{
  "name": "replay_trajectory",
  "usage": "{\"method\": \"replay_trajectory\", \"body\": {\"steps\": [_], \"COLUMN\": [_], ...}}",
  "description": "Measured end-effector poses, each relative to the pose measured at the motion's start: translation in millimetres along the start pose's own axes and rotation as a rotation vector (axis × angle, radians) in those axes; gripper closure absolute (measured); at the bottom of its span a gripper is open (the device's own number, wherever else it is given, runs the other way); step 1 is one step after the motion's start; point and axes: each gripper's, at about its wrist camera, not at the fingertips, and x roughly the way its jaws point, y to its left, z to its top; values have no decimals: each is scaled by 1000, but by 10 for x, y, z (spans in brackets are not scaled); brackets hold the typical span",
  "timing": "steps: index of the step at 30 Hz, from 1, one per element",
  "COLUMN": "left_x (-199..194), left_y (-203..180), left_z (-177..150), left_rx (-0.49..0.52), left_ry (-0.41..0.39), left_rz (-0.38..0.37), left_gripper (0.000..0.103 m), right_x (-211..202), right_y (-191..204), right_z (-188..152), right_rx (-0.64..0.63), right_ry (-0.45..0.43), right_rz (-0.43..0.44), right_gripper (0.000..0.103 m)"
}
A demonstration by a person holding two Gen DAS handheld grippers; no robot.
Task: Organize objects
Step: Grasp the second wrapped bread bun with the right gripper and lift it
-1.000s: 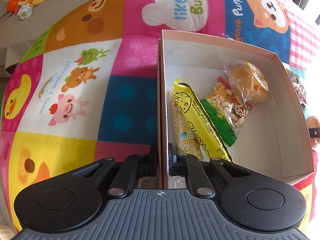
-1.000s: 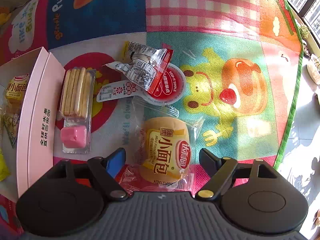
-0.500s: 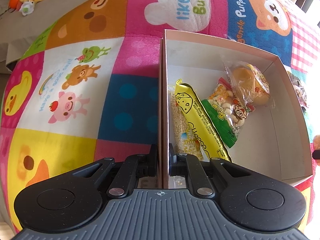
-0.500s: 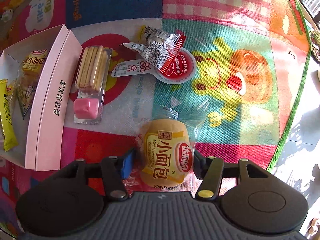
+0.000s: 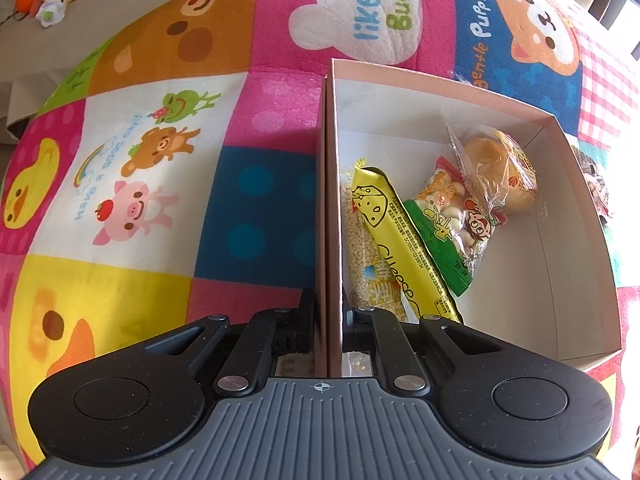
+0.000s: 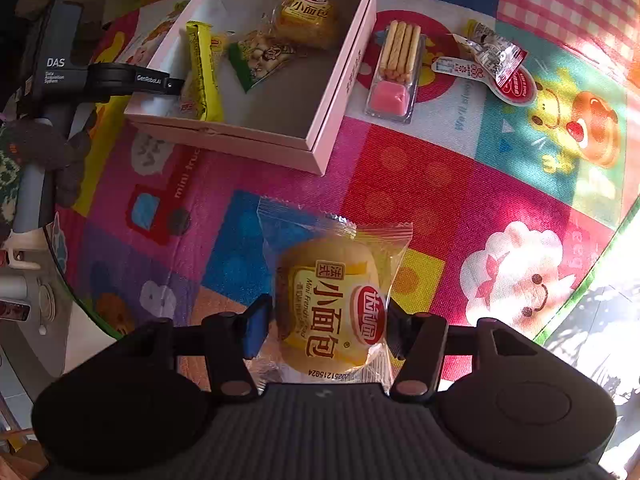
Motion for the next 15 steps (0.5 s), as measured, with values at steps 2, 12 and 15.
{"method": "replay_trajectory", "body": {"steps": [2,12,15], "left_x": [1,3,1], "left_y": [0,1,2], "left_z": [4,3,-5], "left_rx": [3,9,7], "left_ry": [1,0,-6], "left_rz": [-1,-4,-5], "left_gripper": [92,92,92], "right_x": [-83,-459,-530], "right_y": [171,628,635], "right_z": [-56,44,175], "right_rx": [-36,-104,-113], "right_ry": [10,-69,-112], "right_rz": [25,97,102], "right_gripper": [46,46,46]}}
